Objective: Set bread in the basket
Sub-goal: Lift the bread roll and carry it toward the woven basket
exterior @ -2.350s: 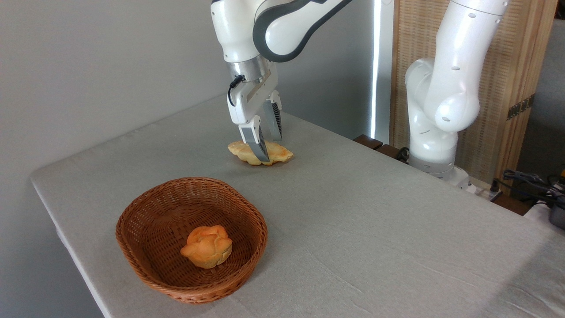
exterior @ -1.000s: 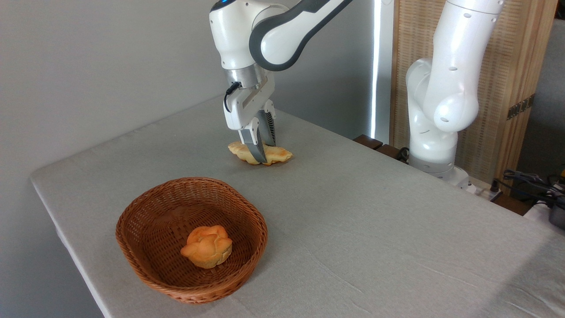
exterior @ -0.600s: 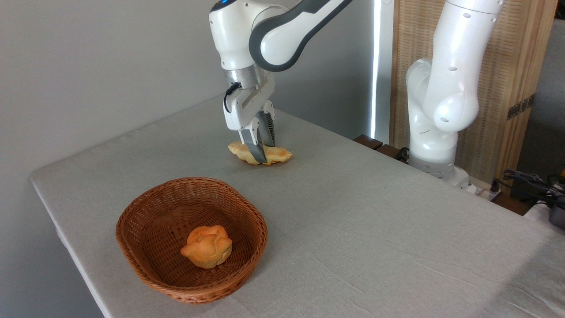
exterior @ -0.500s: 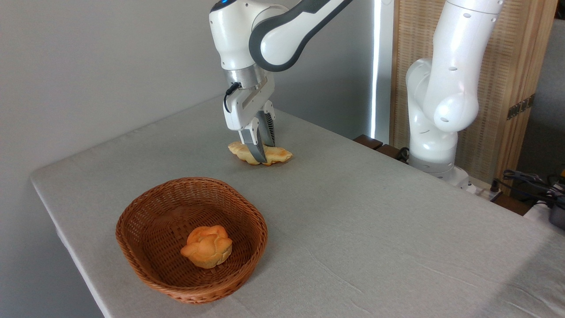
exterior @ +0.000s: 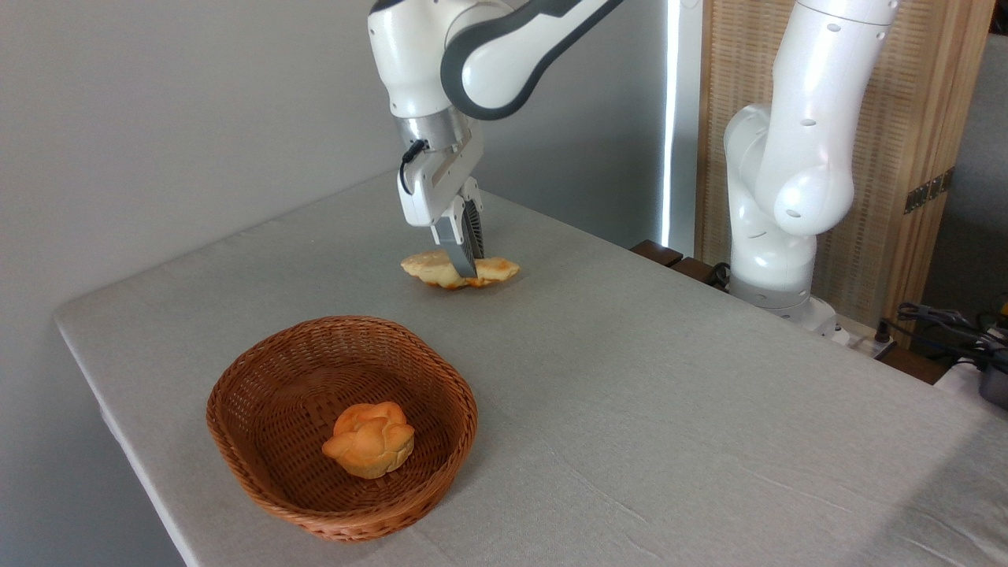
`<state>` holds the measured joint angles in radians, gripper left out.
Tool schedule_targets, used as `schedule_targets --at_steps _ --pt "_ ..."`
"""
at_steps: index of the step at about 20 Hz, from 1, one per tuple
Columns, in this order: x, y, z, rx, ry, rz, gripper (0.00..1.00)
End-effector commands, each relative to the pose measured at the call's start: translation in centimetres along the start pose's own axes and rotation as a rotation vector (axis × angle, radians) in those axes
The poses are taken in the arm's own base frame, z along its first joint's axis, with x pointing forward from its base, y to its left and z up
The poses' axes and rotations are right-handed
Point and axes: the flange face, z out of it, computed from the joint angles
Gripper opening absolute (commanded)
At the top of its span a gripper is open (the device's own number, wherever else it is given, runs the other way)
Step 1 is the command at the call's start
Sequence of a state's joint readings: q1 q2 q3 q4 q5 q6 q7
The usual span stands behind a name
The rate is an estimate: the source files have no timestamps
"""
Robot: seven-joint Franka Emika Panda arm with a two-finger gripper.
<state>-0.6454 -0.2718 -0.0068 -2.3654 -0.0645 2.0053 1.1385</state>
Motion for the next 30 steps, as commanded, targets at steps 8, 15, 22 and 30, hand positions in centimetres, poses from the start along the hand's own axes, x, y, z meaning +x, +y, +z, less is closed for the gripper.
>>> schedule_targets --at_steps 8,15,22,30 --pt "-8.7 -4.1 -13.7 -0.077 0.237 -0.331 0.28" --pt "-16.7 -8.8 -17.4 0.084 0.409 -0.655 0.39" --pt "-17.6 -11.9 -16.6 0.163 0.465 -0.882 0.50" --pt "-18.1 -12.3 -16.0 0.159 0.462 -0.904 0.92"
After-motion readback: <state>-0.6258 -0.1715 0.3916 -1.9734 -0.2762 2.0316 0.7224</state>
